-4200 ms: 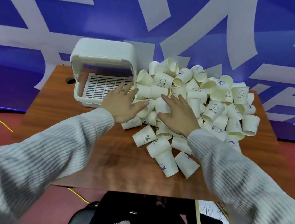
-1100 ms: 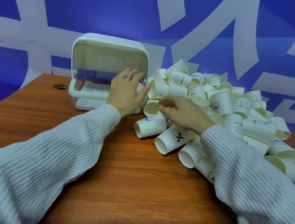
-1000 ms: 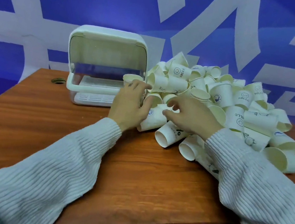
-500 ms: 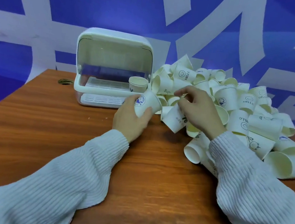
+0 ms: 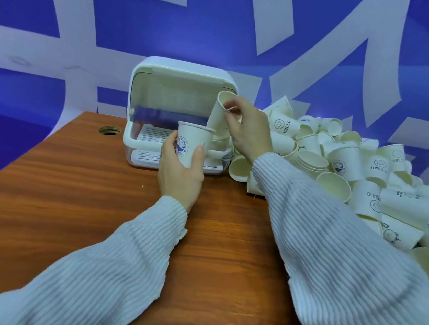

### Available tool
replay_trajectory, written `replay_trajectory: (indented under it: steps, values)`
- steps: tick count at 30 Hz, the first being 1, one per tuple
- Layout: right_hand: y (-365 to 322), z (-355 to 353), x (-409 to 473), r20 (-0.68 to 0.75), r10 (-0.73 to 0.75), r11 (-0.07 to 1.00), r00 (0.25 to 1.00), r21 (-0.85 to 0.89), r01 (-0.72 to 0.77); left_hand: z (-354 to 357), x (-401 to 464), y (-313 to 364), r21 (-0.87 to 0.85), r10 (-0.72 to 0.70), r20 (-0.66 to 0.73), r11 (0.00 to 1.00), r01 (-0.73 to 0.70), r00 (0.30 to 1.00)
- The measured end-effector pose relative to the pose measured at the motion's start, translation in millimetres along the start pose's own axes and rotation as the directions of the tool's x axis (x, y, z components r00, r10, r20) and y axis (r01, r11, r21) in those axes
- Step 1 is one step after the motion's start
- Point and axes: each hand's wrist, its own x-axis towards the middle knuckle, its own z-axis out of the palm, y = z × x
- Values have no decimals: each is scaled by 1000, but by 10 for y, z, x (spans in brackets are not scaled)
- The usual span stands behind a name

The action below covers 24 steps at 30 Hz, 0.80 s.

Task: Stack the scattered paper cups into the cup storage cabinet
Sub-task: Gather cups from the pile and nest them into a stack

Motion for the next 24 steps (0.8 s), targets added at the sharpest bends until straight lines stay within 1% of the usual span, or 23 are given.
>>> replay_trajectory:
  steps: [5, 8, 9, 11, 13, 16, 18, 21, 24]
  values:
    - [97, 180, 30, 208, 15, 995, 978, -99, 6, 11, 43, -49, 0, -1, 0, 1000, 1, 1000]
    - [172, 265, -45, 377, 38, 977, 926, -210, 46, 10, 59, -45, -10, -13, -3, 1000, 13, 1000]
    - [181, 271, -58, 415, 46, 972, 909, -226, 55, 12, 70, -32, -21, -13, 0, 1000, 13, 1000]
    - [168, 242, -49, 446, 53, 974, 893, -219, 52, 21, 112, 18, -35, -5, -4, 999, 5, 1000]
    - [162, 185, -20, 409, 65, 984, 910, -180, 10, 40, 216, 95, -26, 23, -4, 999, -23, 1000]
    - [185, 90, 18, 243, 102, 991, 965, -112, -76, 79, 481, 230, 11, 85, 52, 996, -85, 995]
    - [187, 22, 14, 178, 126, 991, 976, -72, -114, 125, 655, 330, 65, 97, 108, 992, -104, 989]
    - [186, -82, -25, 156, 139, 989, 978, -67, -130, 247, 822, 389, 191, 118, 171, 970, -151, 978]
    - [209, -175, -98, 150, 133, 990, 980, -70, -124, 353, 923, 331, 280, 132, 230, 940, -196, 964]
